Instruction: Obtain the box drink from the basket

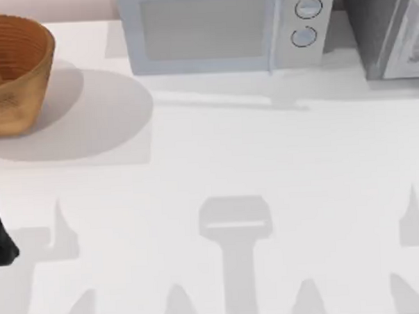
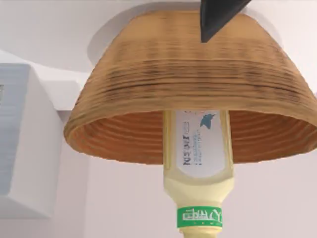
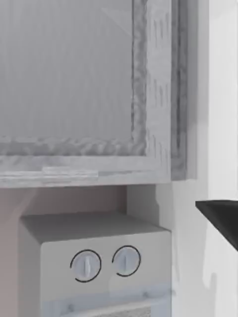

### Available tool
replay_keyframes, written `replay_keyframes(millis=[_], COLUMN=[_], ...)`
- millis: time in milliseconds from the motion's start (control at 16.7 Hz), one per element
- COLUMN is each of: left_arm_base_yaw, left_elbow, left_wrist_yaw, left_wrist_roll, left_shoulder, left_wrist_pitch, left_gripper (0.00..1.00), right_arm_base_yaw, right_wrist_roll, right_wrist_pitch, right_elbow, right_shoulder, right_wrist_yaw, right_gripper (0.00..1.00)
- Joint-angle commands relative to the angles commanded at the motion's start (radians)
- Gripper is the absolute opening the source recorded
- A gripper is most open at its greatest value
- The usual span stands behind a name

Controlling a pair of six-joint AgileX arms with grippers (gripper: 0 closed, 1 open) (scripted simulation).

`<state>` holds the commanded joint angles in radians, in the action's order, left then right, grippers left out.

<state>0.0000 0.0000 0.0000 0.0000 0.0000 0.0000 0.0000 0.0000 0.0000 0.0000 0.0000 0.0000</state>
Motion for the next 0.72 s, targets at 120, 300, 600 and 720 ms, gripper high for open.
replay_keyframes(millis=[120, 300, 600, 720], left_arm_base_yaw=[0.000, 0.008, 0.039, 0.056], left_elbow=[0.000, 0.011, 0.099, 0.155], left_wrist_yaw=[0.000, 0.007, 0.041, 0.061], left_wrist_roll=[0.000, -0.005, -0.007, -0.005], left_shoulder=[0.000, 0.061, 0.332, 0.481], left_wrist_pitch=[0.000, 0.028, 0.192, 0.292], left_gripper=[1.00, 1.00, 1.00, 1.00], right_arm_base_yaw=[0.000, 0.000, 0.000, 0.000], right_wrist_roll=[0.000, 0.000, 0.000, 0.000], right_wrist_pitch=[0.000, 0.000, 0.000, 0.000], right_elbow=[0.000, 0.000, 0.000, 0.000], right_shoulder=[0.000, 0.000, 0.000, 0.000], right_wrist_yaw=[0.000, 0.000, 0.000, 0.000], right_gripper=[1.00, 1.00, 1.00, 1.00])
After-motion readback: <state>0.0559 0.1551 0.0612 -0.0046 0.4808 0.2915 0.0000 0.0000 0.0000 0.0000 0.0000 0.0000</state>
